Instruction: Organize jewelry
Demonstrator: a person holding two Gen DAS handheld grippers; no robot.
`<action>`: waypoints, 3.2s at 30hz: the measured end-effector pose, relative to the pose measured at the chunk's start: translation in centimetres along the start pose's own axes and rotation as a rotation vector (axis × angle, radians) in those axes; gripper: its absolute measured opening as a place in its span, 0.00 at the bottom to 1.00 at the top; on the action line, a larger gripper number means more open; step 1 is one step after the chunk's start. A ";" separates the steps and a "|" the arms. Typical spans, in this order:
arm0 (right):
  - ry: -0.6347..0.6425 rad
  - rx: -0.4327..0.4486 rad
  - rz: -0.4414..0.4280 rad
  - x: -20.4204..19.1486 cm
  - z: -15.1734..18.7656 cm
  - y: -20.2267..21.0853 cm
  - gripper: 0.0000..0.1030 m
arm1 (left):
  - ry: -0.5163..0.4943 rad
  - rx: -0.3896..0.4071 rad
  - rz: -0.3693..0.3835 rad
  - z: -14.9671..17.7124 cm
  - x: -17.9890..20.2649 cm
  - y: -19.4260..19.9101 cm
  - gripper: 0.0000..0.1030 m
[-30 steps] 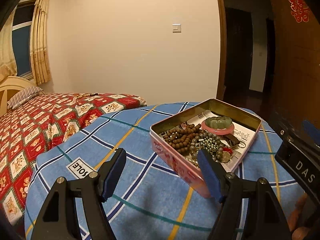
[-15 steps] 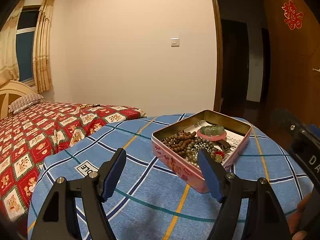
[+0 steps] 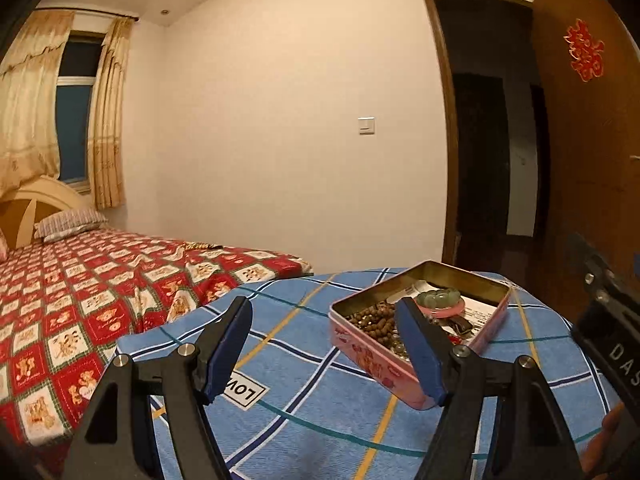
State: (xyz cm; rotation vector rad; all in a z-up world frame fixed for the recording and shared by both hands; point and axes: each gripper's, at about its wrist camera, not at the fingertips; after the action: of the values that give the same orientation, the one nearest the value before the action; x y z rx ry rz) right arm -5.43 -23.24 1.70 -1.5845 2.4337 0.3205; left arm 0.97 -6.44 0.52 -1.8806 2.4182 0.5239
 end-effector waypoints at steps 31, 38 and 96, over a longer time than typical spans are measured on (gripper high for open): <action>0.028 -0.002 0.003 -0.3 0.0 -0.1 1.00 | -0.003 -0.013 0.030 0.0 0.2 -0.4 0.73; 0.027 -0.003 0.002 -0.3 0.0 -0.1 1.00 | -0.003 -0.013 0.033 0.1 0.2 -0.4 0.73; 0.026 -0.017 0.009 -0.2 0.2 -0.1 1.00 | 0.007 -0.060 0.080 0.2 0.7 -1.2 0.84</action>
State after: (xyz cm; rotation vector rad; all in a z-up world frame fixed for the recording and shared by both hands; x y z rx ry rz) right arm -5.24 -23.02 1.54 -1.5942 2.4648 0.3255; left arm 1.91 -7.26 -0.17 -1.8167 2.5183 0.6023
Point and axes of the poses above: each gripper's, at about its wrist camera, not at the fingertips, and y roughly against the way its jaws point, x to its right, z to its underside, and after that the axes turned 12 degrees about -y, right-handed
